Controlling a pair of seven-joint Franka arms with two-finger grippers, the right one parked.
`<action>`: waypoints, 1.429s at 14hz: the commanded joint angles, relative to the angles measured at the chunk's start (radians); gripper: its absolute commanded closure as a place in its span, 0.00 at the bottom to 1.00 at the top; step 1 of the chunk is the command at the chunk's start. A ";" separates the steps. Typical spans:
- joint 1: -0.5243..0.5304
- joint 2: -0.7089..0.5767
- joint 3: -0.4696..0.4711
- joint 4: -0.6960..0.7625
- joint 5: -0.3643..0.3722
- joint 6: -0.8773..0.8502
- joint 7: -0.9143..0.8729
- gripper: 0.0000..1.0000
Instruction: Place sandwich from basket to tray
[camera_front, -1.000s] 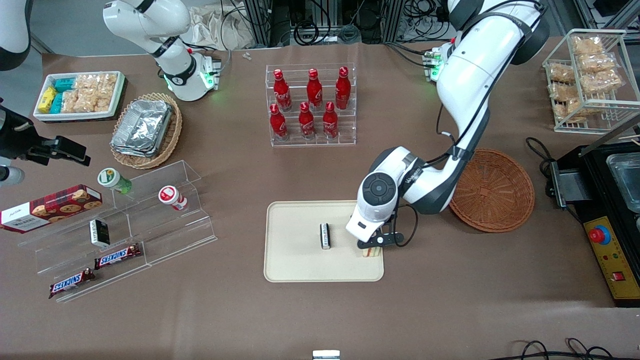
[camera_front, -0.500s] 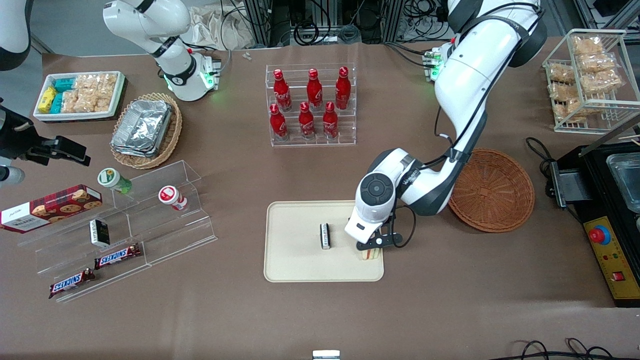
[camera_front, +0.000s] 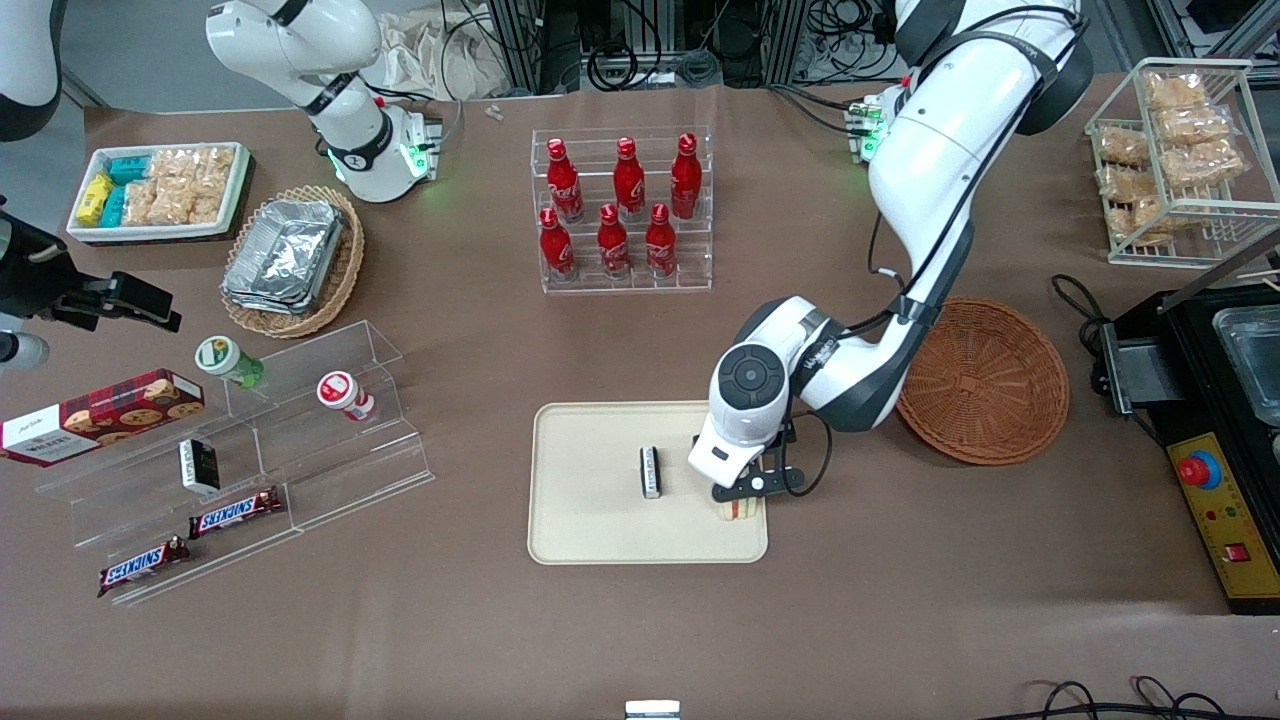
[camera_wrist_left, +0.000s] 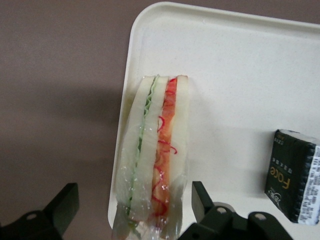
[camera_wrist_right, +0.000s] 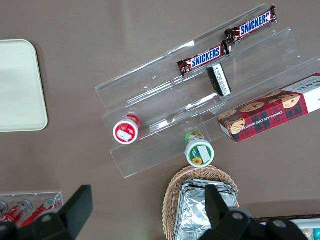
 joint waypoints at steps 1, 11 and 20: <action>0.001 -0.042 0.005 0.017 0.012 -0.022 -0.029 0.00; 0.246 -0.451 0.066 0.011 -0.190 -0.458 0.309 0.00; 0.251 -0.692 0.402 -0.209 -0.310 -0.437 0.903 0.00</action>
